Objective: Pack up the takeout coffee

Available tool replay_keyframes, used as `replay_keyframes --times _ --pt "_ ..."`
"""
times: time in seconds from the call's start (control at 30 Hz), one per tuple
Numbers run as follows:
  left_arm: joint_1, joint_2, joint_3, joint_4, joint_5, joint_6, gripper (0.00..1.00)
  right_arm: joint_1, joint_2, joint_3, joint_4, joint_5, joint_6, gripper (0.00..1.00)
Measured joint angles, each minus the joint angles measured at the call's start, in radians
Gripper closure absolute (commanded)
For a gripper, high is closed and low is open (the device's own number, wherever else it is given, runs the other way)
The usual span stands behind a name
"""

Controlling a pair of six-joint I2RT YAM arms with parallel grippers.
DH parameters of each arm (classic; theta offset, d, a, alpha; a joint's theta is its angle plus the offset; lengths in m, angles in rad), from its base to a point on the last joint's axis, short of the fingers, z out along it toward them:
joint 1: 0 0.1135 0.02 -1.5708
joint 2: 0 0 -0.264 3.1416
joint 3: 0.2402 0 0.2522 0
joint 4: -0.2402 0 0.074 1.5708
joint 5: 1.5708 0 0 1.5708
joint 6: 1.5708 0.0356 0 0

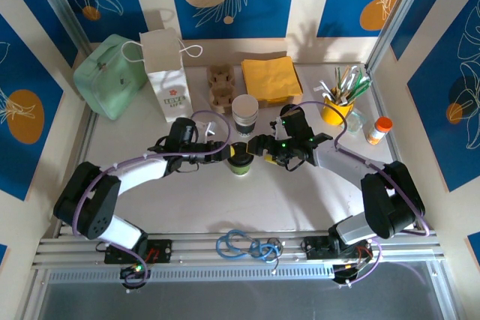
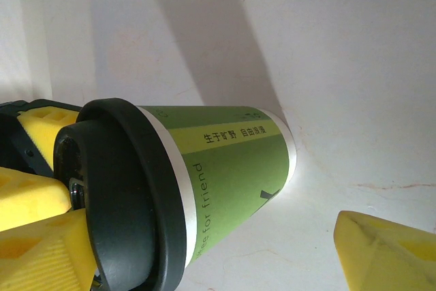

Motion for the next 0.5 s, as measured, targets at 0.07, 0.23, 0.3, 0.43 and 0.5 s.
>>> replay_keyframes --times 0.07,0.23,0.3,0.43,0.5 --pt "0.000 -0.005 0.001 -0.008 -0.006 0.000 0.54 0.002 0.000 0.002 -0.002 0.003 -0.001 0.13" --pt "-0.001 -0.007 0.027 -0.064 -0.013 0.004 0.52 0.007 0.014 0.033 -0.032 0.007 -0.008 0.12" --pt "-0.001 -0.007 0.038 -0.087 -0.014 0.004 0.52 0.011 0.024 0.055 -0.048 0.008 -0.010 0.12" --pt "-0.001 -0.008 0.064 -0.136 -0.020 0.008 0.52 0.022 0.035 0.110 -0.082 0.015 -0.019 0.12" --pt "-0.001 -0.008 0.072 -0.156 -0.022 0.010 0.51 0.027 0.035 0.130 -0.090 0.016 -0.024 0.11"
